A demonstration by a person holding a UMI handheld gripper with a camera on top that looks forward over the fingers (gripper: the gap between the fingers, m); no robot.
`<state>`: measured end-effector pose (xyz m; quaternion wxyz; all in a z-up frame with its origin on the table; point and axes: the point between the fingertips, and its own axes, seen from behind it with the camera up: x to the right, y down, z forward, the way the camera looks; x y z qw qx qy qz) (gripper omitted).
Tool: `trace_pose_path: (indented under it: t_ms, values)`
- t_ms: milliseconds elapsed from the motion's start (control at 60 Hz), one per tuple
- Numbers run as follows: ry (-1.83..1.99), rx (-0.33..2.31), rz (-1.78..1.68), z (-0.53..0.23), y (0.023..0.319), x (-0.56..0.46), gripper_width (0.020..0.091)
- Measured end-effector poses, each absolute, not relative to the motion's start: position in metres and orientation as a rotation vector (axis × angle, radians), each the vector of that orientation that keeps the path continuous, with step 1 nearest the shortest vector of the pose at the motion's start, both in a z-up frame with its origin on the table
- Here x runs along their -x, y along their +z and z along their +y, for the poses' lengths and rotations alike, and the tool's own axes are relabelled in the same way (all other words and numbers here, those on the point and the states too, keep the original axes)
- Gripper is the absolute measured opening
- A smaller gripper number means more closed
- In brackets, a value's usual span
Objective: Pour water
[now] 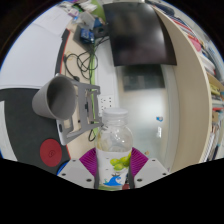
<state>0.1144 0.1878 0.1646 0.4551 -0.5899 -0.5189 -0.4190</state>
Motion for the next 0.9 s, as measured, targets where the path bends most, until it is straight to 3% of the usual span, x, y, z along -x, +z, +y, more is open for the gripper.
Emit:
trace_pose_path:
  t_ms: [433,583,733,900]
  values:
    - [-1.419,1.108,-1.687,0.184,0.156,-0.081,0.0397]
    - [-1.436,1.156,-1.681,0.183,0.150,-0.084,0.0397]
    - [-1.203,1.385,-1.484,0.171,0.157,-0.083,0.0396]
    - [-0.510,1.734,-0.960,0.151,0.172,-0.064,0.0399]
